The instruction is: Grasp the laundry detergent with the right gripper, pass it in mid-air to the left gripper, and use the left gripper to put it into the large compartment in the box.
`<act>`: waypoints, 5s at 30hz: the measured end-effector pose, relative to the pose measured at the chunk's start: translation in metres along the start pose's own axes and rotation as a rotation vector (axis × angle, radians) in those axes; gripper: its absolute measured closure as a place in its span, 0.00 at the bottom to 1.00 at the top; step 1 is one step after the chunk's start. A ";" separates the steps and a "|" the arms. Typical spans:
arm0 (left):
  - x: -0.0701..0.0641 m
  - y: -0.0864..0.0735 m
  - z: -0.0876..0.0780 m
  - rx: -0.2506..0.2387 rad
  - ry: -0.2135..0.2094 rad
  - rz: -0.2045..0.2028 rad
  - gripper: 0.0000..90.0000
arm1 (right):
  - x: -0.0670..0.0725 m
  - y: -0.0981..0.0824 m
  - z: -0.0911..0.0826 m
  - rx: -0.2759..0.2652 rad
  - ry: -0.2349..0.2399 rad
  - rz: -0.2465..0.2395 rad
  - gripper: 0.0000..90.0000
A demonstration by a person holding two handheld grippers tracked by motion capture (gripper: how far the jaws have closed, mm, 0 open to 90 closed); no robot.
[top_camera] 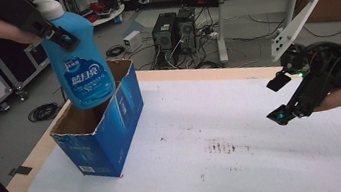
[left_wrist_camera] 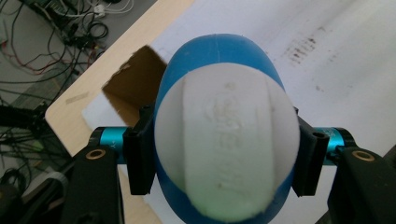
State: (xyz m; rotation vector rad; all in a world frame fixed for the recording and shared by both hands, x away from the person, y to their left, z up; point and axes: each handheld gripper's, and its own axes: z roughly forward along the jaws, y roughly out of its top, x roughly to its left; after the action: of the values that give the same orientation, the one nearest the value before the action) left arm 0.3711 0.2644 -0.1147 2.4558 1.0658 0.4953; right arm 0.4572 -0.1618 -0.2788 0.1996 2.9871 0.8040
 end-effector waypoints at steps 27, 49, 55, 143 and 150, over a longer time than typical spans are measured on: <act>0.015 -0.034 0.066 0.129 -0.011 -0.046 0.43 | -0.004 -0.008 -0.003 0.003 -0.010 0.019 0.14; 0.009 -0.064 0.132 0.226 -0.042 -0.006 0.43 | -0.005 -0.009 -0.004 0.002 -0.007 0.026 0.14; 0.008 -0.068 0.145 0.238 -0.049 0.005 0.43 | -0.005 -0.010 -0.004 0.009 -0.007 0.029 0.14; -0.058 0.021 0.122 0.137 -0.109 0.256 0.20 | 0.009 -0.022 -0.019 -0.004 -0.058 0.114 0.14; -0.084 0.043 0.151 0.118 -0.150 0.332 0.20 | 0.017 -0.026 -0.028 -0.019 -0.081 0.125 0.14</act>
State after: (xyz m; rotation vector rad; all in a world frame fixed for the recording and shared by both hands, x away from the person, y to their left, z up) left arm 0.4143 0.1397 -0.2344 2.7409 0.6471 0.3469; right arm 0.4358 -0.1959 -0.2675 0.4116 2.9134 0.8149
